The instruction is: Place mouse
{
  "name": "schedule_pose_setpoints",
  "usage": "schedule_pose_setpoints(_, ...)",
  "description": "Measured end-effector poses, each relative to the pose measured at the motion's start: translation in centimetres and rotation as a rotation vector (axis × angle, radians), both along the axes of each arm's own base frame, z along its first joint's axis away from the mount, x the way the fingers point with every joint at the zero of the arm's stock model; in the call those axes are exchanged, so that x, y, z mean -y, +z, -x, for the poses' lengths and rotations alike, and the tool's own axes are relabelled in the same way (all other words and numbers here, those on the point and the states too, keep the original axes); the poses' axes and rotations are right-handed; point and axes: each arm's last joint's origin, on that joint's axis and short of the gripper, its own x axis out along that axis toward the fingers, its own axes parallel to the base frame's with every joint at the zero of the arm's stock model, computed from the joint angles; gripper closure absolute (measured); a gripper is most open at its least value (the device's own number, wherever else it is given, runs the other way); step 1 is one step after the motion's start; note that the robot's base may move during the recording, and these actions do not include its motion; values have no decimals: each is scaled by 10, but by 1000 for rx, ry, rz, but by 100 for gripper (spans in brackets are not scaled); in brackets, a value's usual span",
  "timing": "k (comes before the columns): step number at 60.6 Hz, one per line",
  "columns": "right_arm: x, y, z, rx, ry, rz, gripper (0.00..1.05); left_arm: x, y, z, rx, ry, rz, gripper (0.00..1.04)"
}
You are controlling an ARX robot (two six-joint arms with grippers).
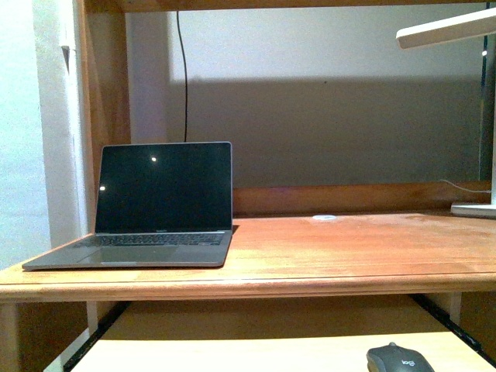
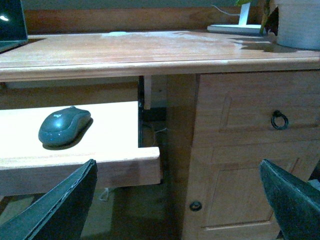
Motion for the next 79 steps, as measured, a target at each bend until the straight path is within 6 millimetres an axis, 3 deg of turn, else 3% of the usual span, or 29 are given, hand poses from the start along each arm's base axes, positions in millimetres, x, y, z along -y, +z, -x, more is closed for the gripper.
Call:
schedule_pose_setpoints(16,0,0,0,0,0,0,7,-14,-11,1,13,4,18,102)
schedule_pose_setpoints(22,-5,2,-5,-105,165,-84,7,-17,-13,1,18,5,23,102)
schedule_pose_setpoints(29,-24,24,-23,-136,273,-128,7,-24,-17,1,13,-24,22,102)
schedule_pose_setpoints(41,-74,55,-58,-124,400,-79,7,-30,-27,1,16,8,22,102)
schedule_pose_setpoints(50,-112,55,-84,-161,455,12,7,-30,-28,1,16,10,22,102)
schedule_pose_setpoints(64,-145,41,-123,-221,400,141,7,-30,-28,1,16,10,23,102)
schedule_pose_setpoints(79,-167,31,-152,-256,359,229,7,-30,-28,1,16,10,24,63)
